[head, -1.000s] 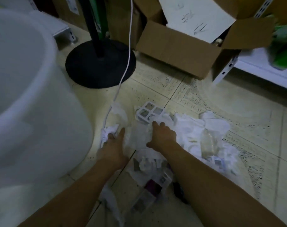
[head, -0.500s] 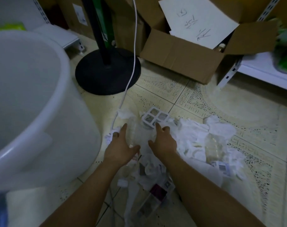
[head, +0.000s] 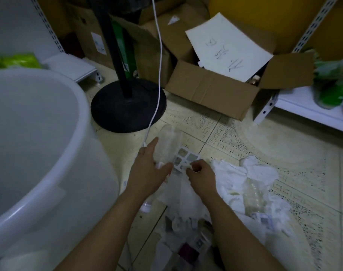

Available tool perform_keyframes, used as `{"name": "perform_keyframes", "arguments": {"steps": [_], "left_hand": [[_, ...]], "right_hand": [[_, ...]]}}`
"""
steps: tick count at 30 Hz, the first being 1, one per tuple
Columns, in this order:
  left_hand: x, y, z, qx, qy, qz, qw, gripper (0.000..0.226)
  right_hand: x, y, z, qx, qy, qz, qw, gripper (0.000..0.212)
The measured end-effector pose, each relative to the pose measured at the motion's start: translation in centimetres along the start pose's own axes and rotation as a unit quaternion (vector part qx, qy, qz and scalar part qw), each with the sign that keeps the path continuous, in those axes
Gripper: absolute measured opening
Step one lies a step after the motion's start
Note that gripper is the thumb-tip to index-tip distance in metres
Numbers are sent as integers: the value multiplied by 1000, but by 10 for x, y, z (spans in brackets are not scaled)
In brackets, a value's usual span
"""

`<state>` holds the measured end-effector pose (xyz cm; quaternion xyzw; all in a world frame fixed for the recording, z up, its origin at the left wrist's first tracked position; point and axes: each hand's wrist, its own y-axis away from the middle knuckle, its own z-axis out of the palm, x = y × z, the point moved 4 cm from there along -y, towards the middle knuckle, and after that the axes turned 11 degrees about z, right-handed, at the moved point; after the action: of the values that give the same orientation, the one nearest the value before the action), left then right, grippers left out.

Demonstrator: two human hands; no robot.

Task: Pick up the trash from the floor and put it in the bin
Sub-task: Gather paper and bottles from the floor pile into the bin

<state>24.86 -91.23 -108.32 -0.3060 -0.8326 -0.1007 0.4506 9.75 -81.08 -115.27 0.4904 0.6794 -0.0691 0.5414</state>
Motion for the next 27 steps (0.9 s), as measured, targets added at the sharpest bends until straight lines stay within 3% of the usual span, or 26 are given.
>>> {"name": "perform_keyframes", "arguments": {"steps": [3, 7, 11, 19, 22, 24, 27], "left_hand": [[43, -18, -21, 49, 14, 66, 997, 74], [124, -34, -63, 99, 3, 161, 982, 74], [184, -42, -131, 161, -75, 213, 961, 77], [171, -19, -280, 199, -264, 50, 942, 75], [129, 3, -317, 156, -337, -80, 925, 79], [104, 14, -320, 125, -358, -143, 914, 82], [93, 11, -290, 142, -334, -102, 926, 71]], "right_hand": [[-36, 3, -21, 18, -87, -17, 996, 31], [-116, 27, -44, 11, -181, -119, 976, 15], [-192, 65, -48, -30, -244, -214, 946, 18], [-268, 137, 17, -125, -193, -281, 932, 16], [-272, 161, 56, -175, -50, -322, 929, 15], [-263, 171, 77, -191, 79, -369, 906, 23], [-250, 161, 72, -132, 80, -374, 914, 35]]}}
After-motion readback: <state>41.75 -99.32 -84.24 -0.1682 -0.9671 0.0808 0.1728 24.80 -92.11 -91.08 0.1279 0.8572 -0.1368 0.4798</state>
